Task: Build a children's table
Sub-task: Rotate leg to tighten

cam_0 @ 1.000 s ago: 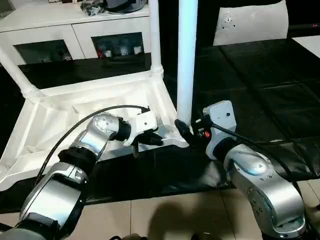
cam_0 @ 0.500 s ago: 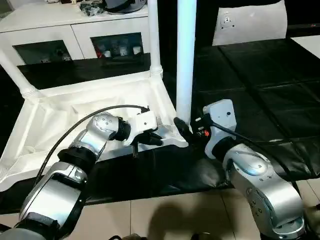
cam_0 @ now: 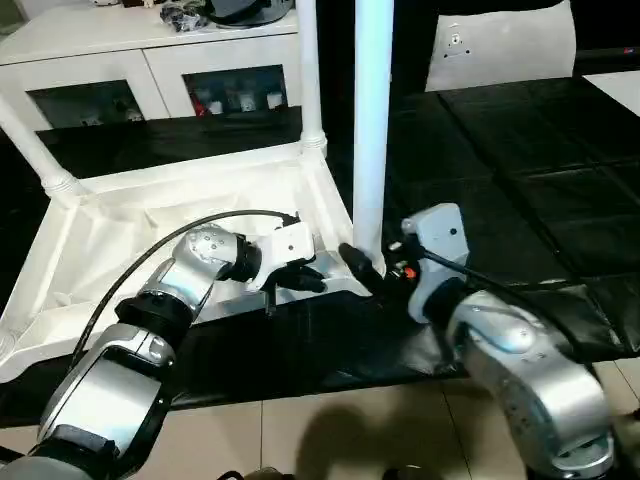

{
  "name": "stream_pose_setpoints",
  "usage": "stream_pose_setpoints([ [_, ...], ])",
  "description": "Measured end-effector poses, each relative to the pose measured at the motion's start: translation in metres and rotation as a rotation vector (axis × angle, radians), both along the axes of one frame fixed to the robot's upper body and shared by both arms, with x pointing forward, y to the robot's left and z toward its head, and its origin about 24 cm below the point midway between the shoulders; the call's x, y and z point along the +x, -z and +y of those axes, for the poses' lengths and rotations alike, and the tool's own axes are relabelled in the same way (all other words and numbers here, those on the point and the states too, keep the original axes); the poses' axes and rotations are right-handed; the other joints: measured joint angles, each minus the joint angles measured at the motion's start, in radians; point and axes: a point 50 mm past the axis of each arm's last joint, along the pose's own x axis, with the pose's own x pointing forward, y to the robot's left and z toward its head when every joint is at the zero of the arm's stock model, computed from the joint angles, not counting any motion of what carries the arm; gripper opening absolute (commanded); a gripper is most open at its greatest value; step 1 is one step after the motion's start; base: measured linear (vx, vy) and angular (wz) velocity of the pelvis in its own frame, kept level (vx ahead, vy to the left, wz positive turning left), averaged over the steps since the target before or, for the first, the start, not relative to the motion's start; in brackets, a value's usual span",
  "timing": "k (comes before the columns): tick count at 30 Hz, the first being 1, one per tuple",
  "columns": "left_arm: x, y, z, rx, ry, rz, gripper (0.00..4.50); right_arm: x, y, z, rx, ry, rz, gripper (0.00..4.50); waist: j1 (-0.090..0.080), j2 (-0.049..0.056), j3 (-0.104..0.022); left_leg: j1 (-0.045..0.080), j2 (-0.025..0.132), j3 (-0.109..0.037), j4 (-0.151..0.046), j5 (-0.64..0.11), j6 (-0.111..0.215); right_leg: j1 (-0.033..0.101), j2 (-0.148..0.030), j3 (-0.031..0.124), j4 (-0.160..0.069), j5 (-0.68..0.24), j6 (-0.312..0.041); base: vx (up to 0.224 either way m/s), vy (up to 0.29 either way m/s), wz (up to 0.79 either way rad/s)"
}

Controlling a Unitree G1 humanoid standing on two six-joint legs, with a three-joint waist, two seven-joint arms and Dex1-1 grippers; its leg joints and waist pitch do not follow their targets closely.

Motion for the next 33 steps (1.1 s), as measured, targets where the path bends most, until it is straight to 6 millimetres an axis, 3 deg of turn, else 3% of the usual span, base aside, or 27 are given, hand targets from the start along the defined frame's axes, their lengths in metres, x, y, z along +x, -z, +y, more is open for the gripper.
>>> stream_pose_setpoints([
  [9,-0.009,-0.001,0.010,0.032,0.093,0.022,0.00,0.015,0.016,-0.045,-0.034,-0.109,0.013,3.72,0.032,-0.002,0.000,0.000,0.000,0.000,0.001,0.000,0.000,0.000,0.000,0.000,0.001,0.000,0.000,0.000,0.000,0.00],
  [14,-0.013,-0.004,0.007,0.050,0.172,0.047,0.00,0.005,0.019,-0.053,-0.028,-0.344,0.042,3.72,0.056,-0.004,0.001,-0.001,0.000,0.000,0.003,0.002,0.005,0.000,-0.001,0.000,0.002,0.000,0.000,0.000,0.000,0.00],
  [20,-0.017,-0.004,0.003,0.067,0.236,0.044,0.00,0.004,0.024,-0.052,-0.025,-0.549,0.081,3.72,0.082,-0.010,0.000,-0.001,0.000,0.001,0.005,0.003,0.008,0.000,-0.001,0.000,0.003,-0.002,0.004,0.000,0.000,0.00],
  [27,-0.025,-0.003,0.001,0.085,0.302,0.036,0.00,0.016,0.032,-0.046,-0.021,-0.652,0.114,3.06,0.089,-0.012,-0.001,-0.001,0.000,0.001,0.008,0.002,0.005,0.000,-0.002,0.000,0.005,-0.001,0.005,0.000,0.000,0.00],
  [33,-0.028,-0.003,-0.005,0.100,0.343,0.039,0.00,0.020,0.040,-0.044,-0.055,-0.736,0.152,2.58,0.105,-0.021,-0.006,0.000,0.001,0.001,0.009,0.002,0.005,0.001,-0.002,0.000,0.007,-0.001,0.005,0.000,0.000,0.00],
])
